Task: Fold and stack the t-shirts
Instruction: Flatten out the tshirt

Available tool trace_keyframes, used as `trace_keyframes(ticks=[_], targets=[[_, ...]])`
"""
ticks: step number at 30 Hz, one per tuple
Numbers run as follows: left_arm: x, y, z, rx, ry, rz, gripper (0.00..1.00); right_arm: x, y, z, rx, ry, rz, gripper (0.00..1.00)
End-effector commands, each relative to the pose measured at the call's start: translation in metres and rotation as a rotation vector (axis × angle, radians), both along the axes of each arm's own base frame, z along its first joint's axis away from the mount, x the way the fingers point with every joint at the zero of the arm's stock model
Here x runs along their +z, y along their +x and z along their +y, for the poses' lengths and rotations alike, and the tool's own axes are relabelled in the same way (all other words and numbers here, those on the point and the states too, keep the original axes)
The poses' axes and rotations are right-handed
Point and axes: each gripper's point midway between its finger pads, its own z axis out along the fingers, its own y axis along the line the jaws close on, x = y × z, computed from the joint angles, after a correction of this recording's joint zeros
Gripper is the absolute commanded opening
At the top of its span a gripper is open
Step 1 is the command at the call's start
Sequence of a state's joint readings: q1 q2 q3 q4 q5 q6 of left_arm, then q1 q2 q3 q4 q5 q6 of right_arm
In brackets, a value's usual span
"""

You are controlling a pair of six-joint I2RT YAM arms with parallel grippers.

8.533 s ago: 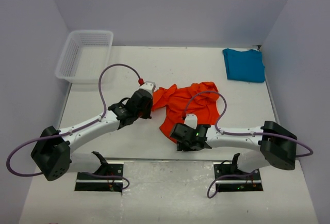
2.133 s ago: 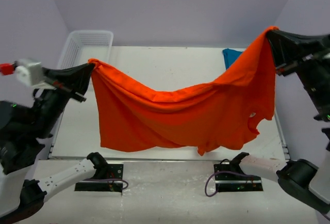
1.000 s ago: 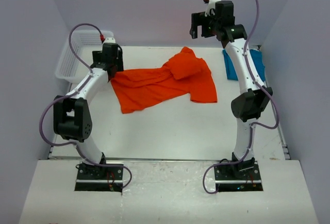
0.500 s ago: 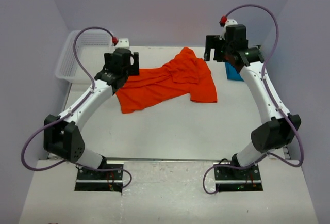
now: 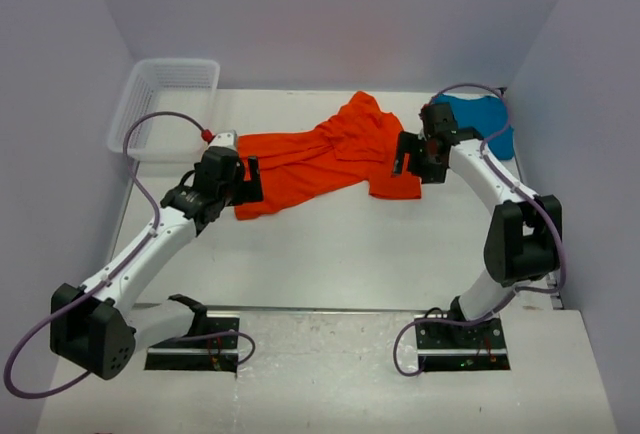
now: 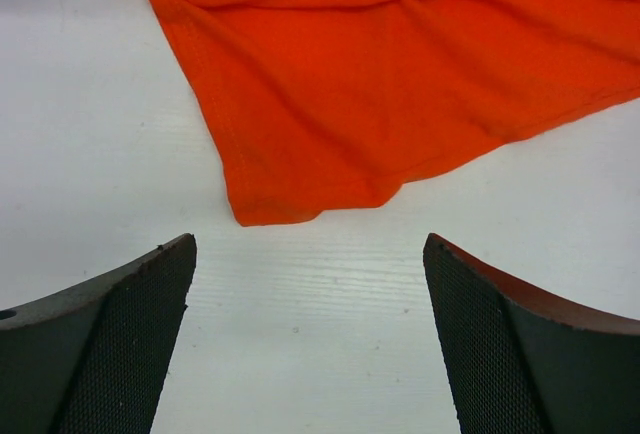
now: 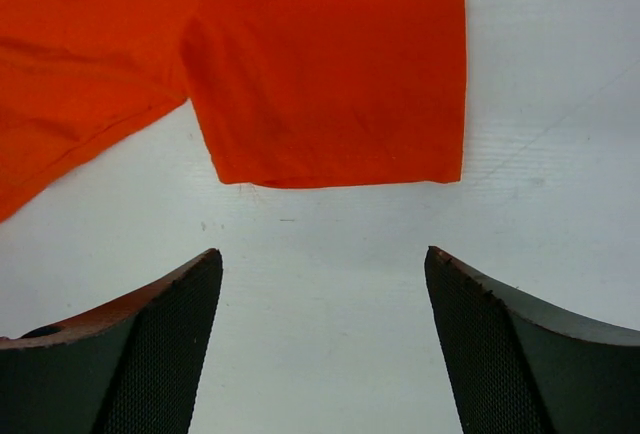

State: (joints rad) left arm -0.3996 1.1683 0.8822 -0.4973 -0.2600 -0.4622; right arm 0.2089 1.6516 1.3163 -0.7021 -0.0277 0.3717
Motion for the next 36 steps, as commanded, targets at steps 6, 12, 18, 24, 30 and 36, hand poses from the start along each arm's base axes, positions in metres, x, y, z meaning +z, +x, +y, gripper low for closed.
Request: trace_keyframes(ticks=[6,12,18,24,30,36], targets=[[0.032,-0.007,-0.011,-0.036,-0.103,-0.075,0.94,-0.031,-0.005,-0.037,-0.236,0.203,0.108,0.76],[0.032,-0.009,-0.014,-0.049,-0.122,-0.074,0.94,-0.056,-0.006,-0.039,-0.264,0.212,0.183,0.74],[0.046,-0.01,-0.016,-0.066,-0.142,-0.113,0.95,-0.084,-0.003,-0.044,-0.311,0.188,0.233,0.56],[0.068,-0.014,-0.014,-0.077,-0.144,-0.15,0.95,-0.085,-0.002,-0.059,-0.372,0.179,0.266,0.57],[0.086,-0.013,-0.018,-0.101,-0.167,-0.195,0.96,-0.081,0.011,-0.068,-0.351,0.121,0.281,0.6],[0.093,-0.013,-0.019,-0.119,-0.162,-0.205,0.96,-0.084,0.014,-0.064,-0.334,0.14,0.321,0.58]])
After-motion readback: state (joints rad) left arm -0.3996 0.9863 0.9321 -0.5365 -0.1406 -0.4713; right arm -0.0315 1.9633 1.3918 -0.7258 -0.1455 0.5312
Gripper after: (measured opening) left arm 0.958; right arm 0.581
